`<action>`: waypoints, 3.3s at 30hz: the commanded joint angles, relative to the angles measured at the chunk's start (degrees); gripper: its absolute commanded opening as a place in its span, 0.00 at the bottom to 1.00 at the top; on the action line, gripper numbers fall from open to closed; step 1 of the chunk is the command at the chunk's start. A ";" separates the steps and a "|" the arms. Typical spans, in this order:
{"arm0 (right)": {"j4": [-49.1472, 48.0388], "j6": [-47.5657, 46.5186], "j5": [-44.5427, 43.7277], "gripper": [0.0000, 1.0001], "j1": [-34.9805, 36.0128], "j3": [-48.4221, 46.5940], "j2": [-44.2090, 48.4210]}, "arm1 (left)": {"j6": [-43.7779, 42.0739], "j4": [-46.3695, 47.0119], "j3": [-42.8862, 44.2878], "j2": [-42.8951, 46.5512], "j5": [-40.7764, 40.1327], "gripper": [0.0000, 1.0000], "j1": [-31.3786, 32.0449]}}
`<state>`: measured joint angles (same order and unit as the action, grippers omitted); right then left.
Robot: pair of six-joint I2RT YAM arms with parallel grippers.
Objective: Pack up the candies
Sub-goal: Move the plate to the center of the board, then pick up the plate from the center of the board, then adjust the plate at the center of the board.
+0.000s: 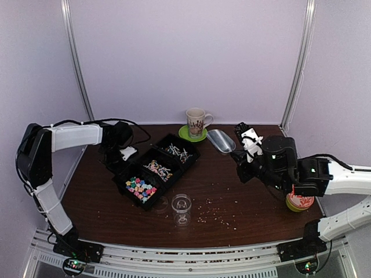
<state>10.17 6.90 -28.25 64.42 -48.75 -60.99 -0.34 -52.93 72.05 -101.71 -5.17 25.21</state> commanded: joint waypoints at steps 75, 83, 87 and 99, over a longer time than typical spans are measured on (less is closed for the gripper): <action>18.92 -7.47 8.36 0.00 3.24 -25.25 -14.82 | 9.23 5.75 3.90 7.25 2.82 0.00 -1.06; 25.80 -8.96 10.61 0.00 4.62 -32.60 -21.47 | 9.28 5.75 4.24 6.72 4.98 0.00 -1.05; 28.47 -9.18 10.84 0.00 5.15 -35.49 -23.89 | 10.12 6.82 3.45 7.39 5.90 0.00 -1.08; 26.48 -7.40 9.59 0.00 5.34 -32.42 -21.06 | 10.96 10.81 1.05 8.33 12.17 0.00 -1.77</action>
<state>37.89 -1.52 -17.76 69.52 -82.37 -85.25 9.41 -52.34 72.53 -98.24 0.54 24.36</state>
